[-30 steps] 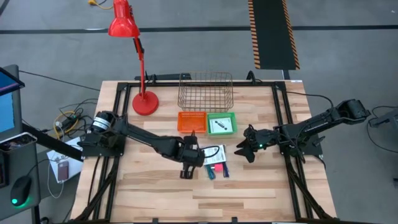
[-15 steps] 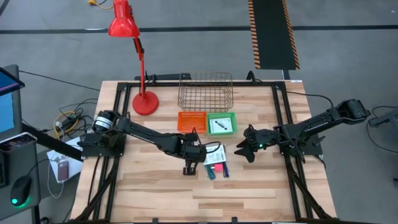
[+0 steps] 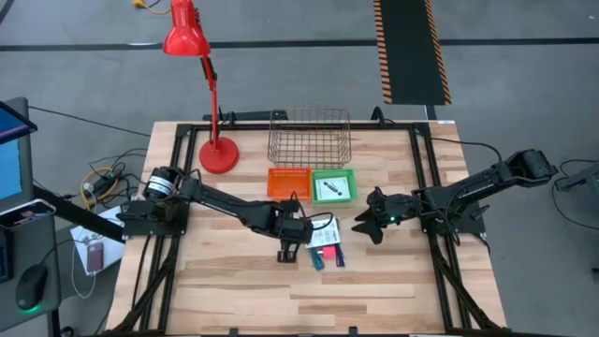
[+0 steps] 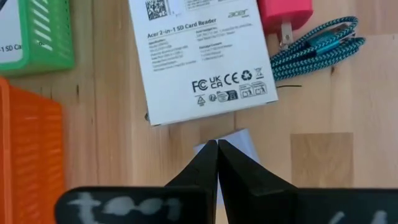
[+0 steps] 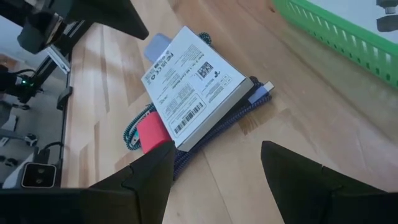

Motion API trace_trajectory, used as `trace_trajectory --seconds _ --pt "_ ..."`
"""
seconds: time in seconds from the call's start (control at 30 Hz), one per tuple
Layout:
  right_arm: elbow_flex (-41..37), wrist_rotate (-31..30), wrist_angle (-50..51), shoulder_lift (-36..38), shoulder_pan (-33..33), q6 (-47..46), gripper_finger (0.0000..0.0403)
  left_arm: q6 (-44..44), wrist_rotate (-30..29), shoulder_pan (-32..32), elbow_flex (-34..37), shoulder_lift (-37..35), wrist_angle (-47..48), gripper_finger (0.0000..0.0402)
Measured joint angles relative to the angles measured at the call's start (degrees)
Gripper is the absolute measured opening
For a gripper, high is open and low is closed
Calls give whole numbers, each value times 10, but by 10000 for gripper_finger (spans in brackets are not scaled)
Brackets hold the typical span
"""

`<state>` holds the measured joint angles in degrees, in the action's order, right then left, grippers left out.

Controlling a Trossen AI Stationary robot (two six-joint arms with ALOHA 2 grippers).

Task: Pick and place items into bin
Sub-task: Stack the card reader box on top of the card reader box in the green bin

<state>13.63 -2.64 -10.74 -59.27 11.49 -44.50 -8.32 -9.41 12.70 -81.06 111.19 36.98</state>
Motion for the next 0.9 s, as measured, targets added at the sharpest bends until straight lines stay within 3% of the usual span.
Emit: trace_trajectory --seconds 0.9 --pt "0 -2 -4 0 0 0 234 22 12 -28 -8 24 -5 0"
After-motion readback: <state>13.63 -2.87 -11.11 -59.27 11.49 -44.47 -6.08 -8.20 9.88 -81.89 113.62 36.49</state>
